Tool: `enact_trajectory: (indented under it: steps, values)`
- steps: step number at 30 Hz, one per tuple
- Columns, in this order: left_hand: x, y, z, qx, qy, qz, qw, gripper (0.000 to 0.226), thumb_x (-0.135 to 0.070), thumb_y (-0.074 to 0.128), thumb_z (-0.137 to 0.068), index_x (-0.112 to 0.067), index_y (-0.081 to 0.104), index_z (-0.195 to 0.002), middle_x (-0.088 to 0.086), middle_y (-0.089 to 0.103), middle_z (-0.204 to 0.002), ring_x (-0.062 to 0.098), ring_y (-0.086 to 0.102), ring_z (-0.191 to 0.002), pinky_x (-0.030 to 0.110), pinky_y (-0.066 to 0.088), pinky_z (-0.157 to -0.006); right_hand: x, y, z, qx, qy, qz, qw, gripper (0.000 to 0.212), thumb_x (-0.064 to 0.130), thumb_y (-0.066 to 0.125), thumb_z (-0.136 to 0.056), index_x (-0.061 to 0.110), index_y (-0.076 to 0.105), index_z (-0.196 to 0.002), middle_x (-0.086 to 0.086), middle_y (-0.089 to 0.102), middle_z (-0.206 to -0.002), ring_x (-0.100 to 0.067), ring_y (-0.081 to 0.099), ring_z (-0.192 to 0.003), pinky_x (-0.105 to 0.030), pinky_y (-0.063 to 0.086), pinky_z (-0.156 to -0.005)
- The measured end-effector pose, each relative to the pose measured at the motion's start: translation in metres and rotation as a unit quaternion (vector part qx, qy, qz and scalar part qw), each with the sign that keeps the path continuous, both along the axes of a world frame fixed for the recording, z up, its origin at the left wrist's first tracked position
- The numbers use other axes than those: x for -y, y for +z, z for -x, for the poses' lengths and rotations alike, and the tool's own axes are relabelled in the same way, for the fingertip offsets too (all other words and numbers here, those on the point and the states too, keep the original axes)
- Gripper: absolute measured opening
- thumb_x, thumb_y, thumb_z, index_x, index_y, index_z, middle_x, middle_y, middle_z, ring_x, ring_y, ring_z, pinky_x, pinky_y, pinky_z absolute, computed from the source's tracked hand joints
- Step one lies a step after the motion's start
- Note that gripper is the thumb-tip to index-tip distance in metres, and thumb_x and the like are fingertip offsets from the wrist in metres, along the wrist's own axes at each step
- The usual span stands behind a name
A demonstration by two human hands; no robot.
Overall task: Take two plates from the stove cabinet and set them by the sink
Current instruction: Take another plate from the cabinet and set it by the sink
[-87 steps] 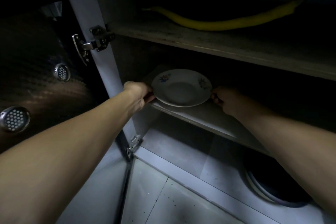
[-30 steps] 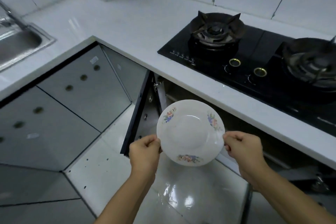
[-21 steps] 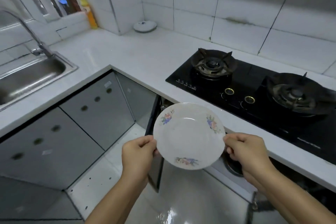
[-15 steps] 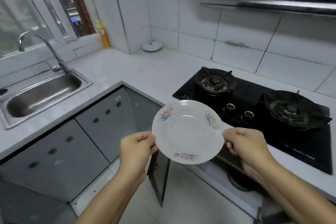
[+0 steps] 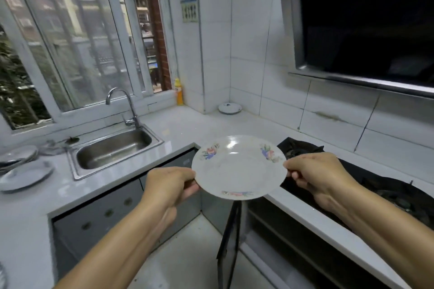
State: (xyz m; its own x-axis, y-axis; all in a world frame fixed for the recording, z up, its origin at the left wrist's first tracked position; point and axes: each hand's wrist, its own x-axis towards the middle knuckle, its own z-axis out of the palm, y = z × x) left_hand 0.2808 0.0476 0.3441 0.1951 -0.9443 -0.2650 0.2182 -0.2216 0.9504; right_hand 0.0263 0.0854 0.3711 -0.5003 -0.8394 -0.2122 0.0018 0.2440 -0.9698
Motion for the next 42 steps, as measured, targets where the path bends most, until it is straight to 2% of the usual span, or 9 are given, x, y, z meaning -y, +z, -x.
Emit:
enact_trajectory:
  steps: [3, 6, 8, 17, 20, 23, 26, 36, 42]
  values:
    - [-0.003, 0.018, -0.016, -0.005, 0.033, -0.003, 0.999, 0.007, 0.014, 0.066, -0.074, 0.008, 0.068, -0.071, 0.014, 0.075, -0.062, 0.019, 0.072, -0.054, 0.024, 0.056, -0.047, 0.009, 0.019, -0.014, 0.012, 0.034, 0.004, 0.999, 0.006, -0.005, 0.064, -0.077, -0.007, 0.070, -0.076, -0.014, 0.064, -0.057, -0.008, 0.050, -0.032, -0.015, 0.040, -0.034]
    - [-0.007, 0.032, -0.030, -0.012, 0.072, 0.001, 0.997, 0.004, 0.014, 0.065, -0.074, 0.011, 0.067, -0.076, 0.023, 0.074, -0.076, 0.025, 0.073, -0.062, 0.026, 0.058, -0.051, 0.021, 0.033, -0.027, 0.018, 0.077, 0.015, 0.997, 0.010, -0.007, 0.062, -0.077, -0.014, 0.067, -0.081, -0.018, 0.062, -0.064, -0.011, 0.046, -0.038, -0.017, 0.038, -0.034]
    - [-0.009, 0.039, -0.037, -0.007, 0.096, 0.006, 0.995, 0.004, 0.014, 0.065, -0.074, 0.011, 0.066, -0.076, 0.024, 0.073, -0.078, 0.024, 0.071, -0.060, 0.026, 0.057, -0.048, 0.029, 0.037, -0.034, 0.020, 0.095, 0.023, 0.995, 0.008, -0.009, 0.061, -0.077, -0.015, 0.066, -0.079, -0.019, 0.061, -0.065, -0.010, 0.046, -0.037, -0.016, 0.037, -0.033]
    - [-0.045, 0.057, -0.074, 0.000, 0.224, -0.004, 0.975, 0.006, 0.016, 0.062, -0.076, 0.009, 0.063, -0.076, 0.015, 0.072, -0.058, 0.017, 0.068, -0.043, 0.032, 0.060, -0.046, 0.067, 0.040, -0.088, 0.029, 0.240, 0.010, 0.970, 0.007, -0.010, 0.061, -0.075, -0.008, 0.066, -0.070, -0.011, 0.058, -0.049, -0.008, 0.044, -0.029, -0.015, 0.036, -0.031]
    - [-0.063, 0.055, -0.096, -0.002, 0.278, -0.002, 0.960, 0.007, 0.017, 0.062, -0.076, 0.010, 0.063, -0.073, 0.014, 0.069, -0.051, 0.017, 0.065, -0.040, 0.024, 0.055, -0.039, 0.073, 0.035, -0.119, 0.030, 0.284, 0.004, 0.958, 0.016, -0.011, 0.061, -0.075, -0.004, 0.065, -0.062, -0.010, 0.058, -0.046, -0.007, 0.044, -0.029, -0.015, 0.035, -0.030]
    - [-0.079, 0.052, -0.124, 0.000, 0.317, 0.003, 0.949, 0.005, 0.016, 0.063, -0.074, 0.012, 0.065, -0.074, 0.015, 0.070, -0.052, 0.020, 0.068, -0.044, 0.027, 0.058, -0.045, 0.076, 0.031, -0.154, 0.031, 0.324, -0.008, 0.945, 0.007, -0.009, 0.061, -0.074, -0.010, 0.068, -0.075, -0.019, 0.060, -0.060, -0.011, 0.045, -0.034, -0.015, 0.035, -0.032]
    - [-0.090, 0.049, -0.151, -0.001, 0.346, 0.010, 0.938, 0.004, 0.017, 0.063, -0.073, 0.014, 0.065, -0.074, 0.017, 0.071, -0.056, 0.021, 0.070, -0.048, 0.027, 0.057, -0.046, 0.080, 0.026, -0.188, 0.034, 0.352, -0.005, 0.935, 0.008, -0.010, 0.061, -0.074, -0.014, 0.067, -0.078, -0.018, 0.059, -0.057, -0.011, 0.045, -0.032, -0.014, 0.035, -0.032]
    - [-0.097, 0.039, -0.217, -0.006, 0.380, 0.018, 0.925, 0.006, 0.019, 0.060, -0.074, 0.016, 0.066, -0.074, 0.011, 0.069, -0.050, 0.018, 0.068, -0.044, 0.023, 0.055, -0.044, 0.093, 0.019, -0.268, 0.025, 0.394, -0.002, 0.919, 0.010, -0.011, 0.060, -0.074, -0.006, 0.063, -0.066, -0.008, 0.051, -0.037, -0.010, 0.037, -0.024, -0.013, 0.030, -0.030]
    - [-0.086, 0.026, -0.253, -0.003, 0.384, 0.017, 0.923, 0.008, 0.019, 0.060, -0.073, 0.016, 0.067, -0.068, 0.009, 0.066, -0.049, 0.016, 0.067, -0.046, 0.024, 0.056, -0.047, 0.110, 0.010, -0.307, 0.019, 0.405, -0.002, 0.914, 0.009, -0.012, 0.060, -0.071, -0.009, 0.066, -0.065, -0.011, 0.056, -0.042, -0.011, 0.044, -0.030, -0.018, 0.036, -0.037]
